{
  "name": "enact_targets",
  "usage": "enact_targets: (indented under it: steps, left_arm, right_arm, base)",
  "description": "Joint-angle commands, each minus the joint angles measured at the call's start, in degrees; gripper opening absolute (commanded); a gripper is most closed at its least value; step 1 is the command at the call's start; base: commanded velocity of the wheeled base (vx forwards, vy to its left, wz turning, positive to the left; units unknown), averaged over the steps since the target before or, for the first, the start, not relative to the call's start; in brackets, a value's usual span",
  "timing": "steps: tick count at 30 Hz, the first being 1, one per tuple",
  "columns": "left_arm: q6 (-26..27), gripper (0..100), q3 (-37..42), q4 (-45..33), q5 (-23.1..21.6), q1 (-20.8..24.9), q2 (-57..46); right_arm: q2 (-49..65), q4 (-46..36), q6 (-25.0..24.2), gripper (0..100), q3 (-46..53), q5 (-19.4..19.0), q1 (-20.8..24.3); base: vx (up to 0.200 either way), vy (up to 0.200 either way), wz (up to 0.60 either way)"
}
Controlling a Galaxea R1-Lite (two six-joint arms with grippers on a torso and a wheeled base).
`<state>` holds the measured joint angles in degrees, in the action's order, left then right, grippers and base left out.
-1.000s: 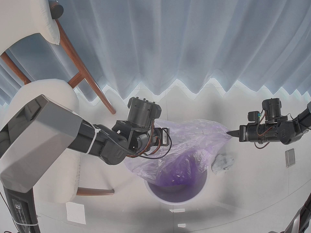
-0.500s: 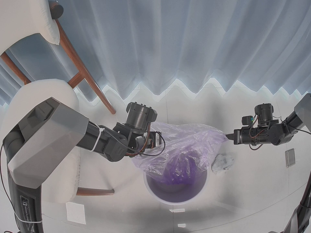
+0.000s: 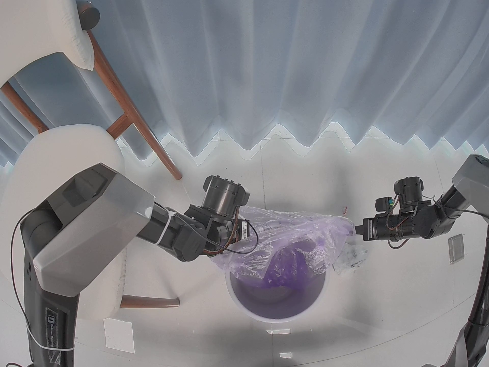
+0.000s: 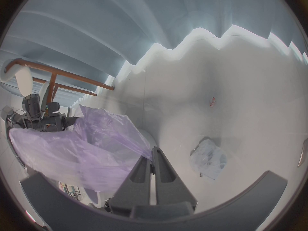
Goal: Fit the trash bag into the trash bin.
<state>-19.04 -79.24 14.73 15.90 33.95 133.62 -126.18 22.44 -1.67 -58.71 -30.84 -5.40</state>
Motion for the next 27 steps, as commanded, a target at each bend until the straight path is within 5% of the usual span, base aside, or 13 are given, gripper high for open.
enact_targets:
  steps: [1, 10, 11, 27]
  left_arm:
    - [0.0, 0, -0.4, 0.2, 0.2, -0.1, 1.5]
    - [0.1, 0, -0.6, 1.6, 2.1, 0.5, 2.3]
    - [0.0, 100, -0.6, 1.8, 3.0, 0.6, 2.2]
    - [-6.5, 100, 7.0, 1.5, 3.6, 0.5, -13.6]
  right_arm:
    - [-2.0, 1.7, 0.1, 0, 1.8, 1.7, 0.2]
    - [-3.0, 5.0, -0.3, 0, 4.7, 2.9, 0.1]
    - [-2.8, 5.3, -0.3, 100, 5.2, 2.9, 0.0]
    - [10.9, 11.5, -8.3, 100, 19.1, 2.7, -1.3]
  base:
    - [0.000, 0.000, 0.00]
    - [0.000, 0.000, 0.00]
    - [0.000, 0.000, 0.00]
    - [0.000, 0.000, 0.00]
